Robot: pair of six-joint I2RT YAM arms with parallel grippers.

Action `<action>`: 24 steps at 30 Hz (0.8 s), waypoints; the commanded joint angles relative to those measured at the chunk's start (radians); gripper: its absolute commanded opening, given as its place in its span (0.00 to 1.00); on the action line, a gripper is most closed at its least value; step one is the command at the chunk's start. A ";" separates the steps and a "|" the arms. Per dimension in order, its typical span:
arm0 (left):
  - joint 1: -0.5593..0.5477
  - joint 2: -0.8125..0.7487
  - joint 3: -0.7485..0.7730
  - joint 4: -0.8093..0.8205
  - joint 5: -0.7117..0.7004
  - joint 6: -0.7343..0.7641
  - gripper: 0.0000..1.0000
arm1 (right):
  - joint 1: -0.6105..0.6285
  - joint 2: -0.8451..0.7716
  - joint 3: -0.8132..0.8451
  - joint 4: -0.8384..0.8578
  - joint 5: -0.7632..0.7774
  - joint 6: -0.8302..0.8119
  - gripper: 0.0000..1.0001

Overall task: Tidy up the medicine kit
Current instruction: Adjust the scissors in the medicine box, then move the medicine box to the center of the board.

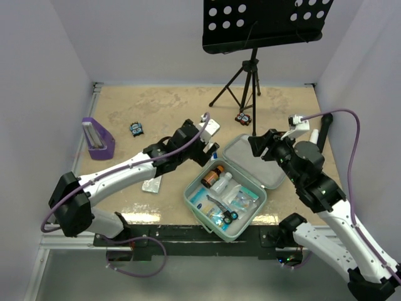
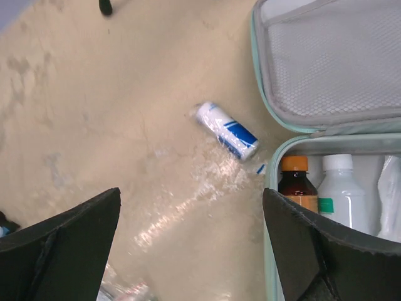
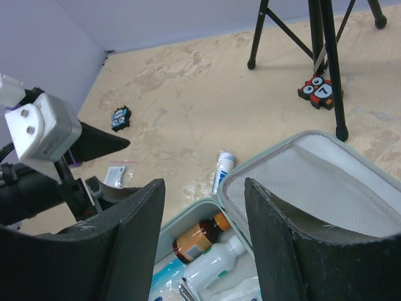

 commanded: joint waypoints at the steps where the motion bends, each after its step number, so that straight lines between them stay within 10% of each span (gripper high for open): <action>1: 0.030 0.006 -0.033 -0.034 -0.063 -0.363 1.00 | 0.003 0.031 -0.001 0.037 -0.016 0.002 0.58; 14: 0.038 0.110 -0.106 0.081 0.223 -0.391 1.00 | 0.005 0.121 0.038 0.026 -0.027 0.028 0.58; 24: -0.026 0.195 -0.077 0.080 0.286 -0.302 0.62 | 0.003 0.154 0.068 0.026 -0.027 0.029 0.57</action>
